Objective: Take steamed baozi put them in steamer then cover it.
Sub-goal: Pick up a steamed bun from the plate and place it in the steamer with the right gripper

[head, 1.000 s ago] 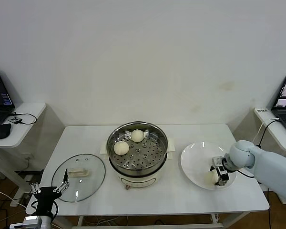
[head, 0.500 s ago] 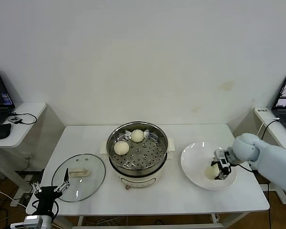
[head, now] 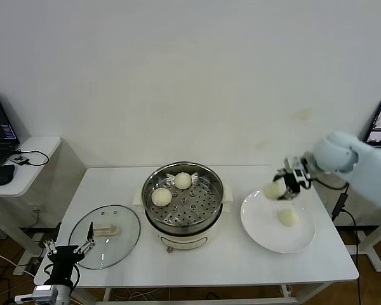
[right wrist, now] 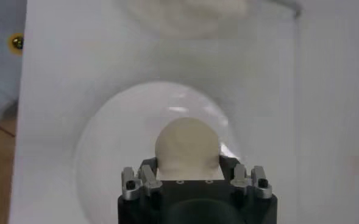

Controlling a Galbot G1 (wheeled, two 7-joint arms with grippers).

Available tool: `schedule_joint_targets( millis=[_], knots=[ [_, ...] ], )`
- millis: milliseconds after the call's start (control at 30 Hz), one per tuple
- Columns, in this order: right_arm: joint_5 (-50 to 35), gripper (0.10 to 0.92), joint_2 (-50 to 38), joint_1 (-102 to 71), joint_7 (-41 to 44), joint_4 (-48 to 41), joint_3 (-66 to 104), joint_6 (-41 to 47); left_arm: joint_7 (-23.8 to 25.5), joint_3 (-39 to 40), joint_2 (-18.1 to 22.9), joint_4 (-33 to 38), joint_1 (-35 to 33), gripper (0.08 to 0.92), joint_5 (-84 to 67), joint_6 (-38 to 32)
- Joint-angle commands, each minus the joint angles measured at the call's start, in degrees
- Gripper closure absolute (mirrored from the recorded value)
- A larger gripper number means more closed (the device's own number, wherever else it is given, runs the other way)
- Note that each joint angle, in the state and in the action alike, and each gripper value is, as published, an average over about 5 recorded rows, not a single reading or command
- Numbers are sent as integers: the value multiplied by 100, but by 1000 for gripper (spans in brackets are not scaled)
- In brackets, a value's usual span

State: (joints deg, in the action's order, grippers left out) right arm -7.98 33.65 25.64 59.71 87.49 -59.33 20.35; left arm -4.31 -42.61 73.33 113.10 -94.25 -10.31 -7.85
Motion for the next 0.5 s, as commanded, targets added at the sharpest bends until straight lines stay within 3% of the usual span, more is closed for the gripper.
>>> schedule_joint_targets(
  millis=[33,333,500],
  knots=[
    [-867,389,1103,1964,-117,82,-972,105,-4,2,-2,23,5,177,2,9],
    [-1513,389,2438,1791,-587,70,-1287,-66,-6,-63,26,49,18,177,-1,10],
    [-1139,382,3012,1229,-582,-143,-1350,-602,-10,-106,82,122,14,177,2,49]
  ],
)
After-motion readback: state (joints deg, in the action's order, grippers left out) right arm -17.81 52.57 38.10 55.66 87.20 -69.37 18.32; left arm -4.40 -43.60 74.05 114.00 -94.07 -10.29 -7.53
